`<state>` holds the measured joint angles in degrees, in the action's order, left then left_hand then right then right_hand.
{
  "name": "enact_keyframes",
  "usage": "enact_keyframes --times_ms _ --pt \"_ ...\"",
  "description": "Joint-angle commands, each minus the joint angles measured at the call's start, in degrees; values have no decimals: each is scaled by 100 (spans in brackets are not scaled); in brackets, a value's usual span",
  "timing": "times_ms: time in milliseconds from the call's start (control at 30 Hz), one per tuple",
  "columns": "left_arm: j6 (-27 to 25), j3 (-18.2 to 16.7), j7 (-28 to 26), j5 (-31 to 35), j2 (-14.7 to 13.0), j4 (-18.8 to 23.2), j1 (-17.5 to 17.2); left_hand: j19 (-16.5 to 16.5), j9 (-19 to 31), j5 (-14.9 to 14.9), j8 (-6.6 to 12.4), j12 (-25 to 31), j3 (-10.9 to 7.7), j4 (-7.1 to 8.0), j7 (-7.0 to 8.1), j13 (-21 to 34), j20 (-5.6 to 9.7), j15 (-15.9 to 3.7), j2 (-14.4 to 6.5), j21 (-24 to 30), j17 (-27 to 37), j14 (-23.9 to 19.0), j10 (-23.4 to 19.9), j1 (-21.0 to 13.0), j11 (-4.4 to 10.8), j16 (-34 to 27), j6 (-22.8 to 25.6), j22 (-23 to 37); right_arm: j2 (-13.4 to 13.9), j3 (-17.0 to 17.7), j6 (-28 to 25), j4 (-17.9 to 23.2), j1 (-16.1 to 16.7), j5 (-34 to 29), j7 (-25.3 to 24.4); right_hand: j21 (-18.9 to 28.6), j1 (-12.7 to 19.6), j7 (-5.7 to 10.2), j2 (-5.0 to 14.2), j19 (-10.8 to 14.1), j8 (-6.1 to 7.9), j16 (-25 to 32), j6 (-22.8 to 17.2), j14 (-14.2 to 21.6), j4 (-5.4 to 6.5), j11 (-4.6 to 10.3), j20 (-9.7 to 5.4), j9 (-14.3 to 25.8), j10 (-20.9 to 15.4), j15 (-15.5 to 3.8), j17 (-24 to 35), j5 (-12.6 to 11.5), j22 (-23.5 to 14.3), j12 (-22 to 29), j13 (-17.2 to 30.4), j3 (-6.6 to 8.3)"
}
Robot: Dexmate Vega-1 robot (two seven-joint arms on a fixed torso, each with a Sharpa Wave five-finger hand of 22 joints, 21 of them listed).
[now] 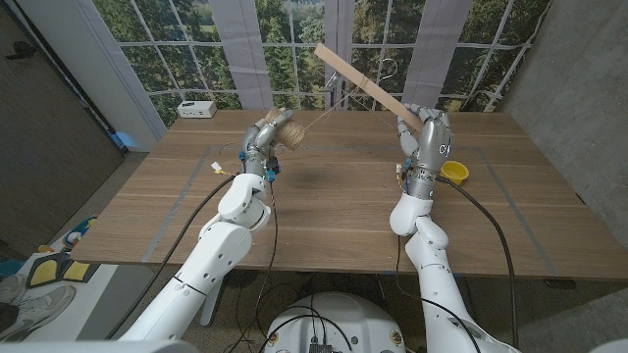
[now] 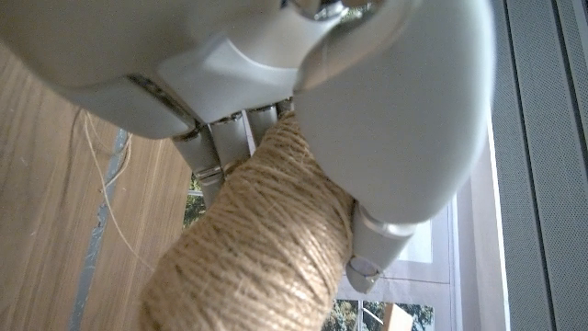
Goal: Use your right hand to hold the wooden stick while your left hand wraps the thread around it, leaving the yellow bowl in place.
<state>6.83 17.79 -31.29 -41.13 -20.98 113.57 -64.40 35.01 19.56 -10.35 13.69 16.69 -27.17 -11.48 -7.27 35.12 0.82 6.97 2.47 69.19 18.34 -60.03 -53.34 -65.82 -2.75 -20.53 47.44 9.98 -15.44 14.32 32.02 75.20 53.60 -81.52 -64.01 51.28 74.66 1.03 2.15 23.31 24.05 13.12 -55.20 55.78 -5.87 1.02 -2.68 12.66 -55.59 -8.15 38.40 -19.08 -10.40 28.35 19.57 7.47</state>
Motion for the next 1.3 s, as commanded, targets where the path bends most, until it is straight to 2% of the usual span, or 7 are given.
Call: enact_keyframes --times_ms 33,367,533,767,1033,1100,1300 --pt "467 -207 -648 117 470 -306 -107 209 13 3 -1 -27 -735 221 51 13 928 -2033 -1005 1031 10 -1725 -397 -704 388 15 576 33 -155 321 306 -60 -73 0 2 29 642 307 712 -39 19 6 -370 78 84 287 -497 758 -601 -551 19 -45 4 383 762 56" --pt "374 -406 -851 -10 536 -351 17 207 13 3 -18 -53 -742 217 44 4 932 -2033 -1002 1036 -14 -1713 -382 -703 396 34 572 34 -170 454 921 -153 -117 55 2 47 650 306 706 -57 19 -1 -374 72 77 300 -513 767 -610 -551 27 -52 3 380 777 56" --pt "163 -462 -789 -157 426 -365 122 205 13 2 -27 -64 -748 219 49 -4 930 -2033 -1008 1034 -23 -1708 -382 -703 406 41 564 32 -192 516 1388 -135 -92 102 2 57 649 312 706 -64 13 -4 -377 66 78 299 -520 760 -613 -550 33 -54 2 372 776 54" --pt "-44 -435 -835 -194 364 -417 332 206 15 3 -36 -77 -752 218 42 -10 934 -2034 -1007 1037 -35 -1710 -384 -701 408 46 564 33 -58 334 1934 -31 23 287 2 76 657 321 702 -68 8 0 -363 69 72 301 -530 770 -604 -553 47 -55 1 362 787 50" --pt "-368 -463 -809 -371 230 -409 580 205 19 4 -43 -82 -756 218 46 -1 936 -2034 -1009 1038 -57 -1707 -378 -699 403 60 563 33 171 11 2075 120 182 288 2 92 659 332 703 -73 -1 1 -367 66 70 309 -543 761 -599 -550 58 -55 0 354 794 47" --pt "-392 -471 -875 -409 273 -413 637 205 20 4 -44 -88 -758 218 45 -8 938 -2034 -1010 1038 -61 -1709 -379 -699 397 62 565 32 220 -46 2027 165 220 218 2 98 659 333 700 -66 -1 -4 -362 58 70 300 -545 765 -601 -551 59 -55 0 350 791 45" --pt "-972 -473 -1176 -343 -13 -148 820 233 18 5 -46 -90 -764 209 29 -13 956 -2035 -1021 1057 -79 -1710 -396 -715 393 71 577 39 280 -114 1891 187 274 61 2 116 663 332 699 -61 -7 -2 -363 63 67 312 -545 762 -620 -558 66 -55 1 351 796 42"
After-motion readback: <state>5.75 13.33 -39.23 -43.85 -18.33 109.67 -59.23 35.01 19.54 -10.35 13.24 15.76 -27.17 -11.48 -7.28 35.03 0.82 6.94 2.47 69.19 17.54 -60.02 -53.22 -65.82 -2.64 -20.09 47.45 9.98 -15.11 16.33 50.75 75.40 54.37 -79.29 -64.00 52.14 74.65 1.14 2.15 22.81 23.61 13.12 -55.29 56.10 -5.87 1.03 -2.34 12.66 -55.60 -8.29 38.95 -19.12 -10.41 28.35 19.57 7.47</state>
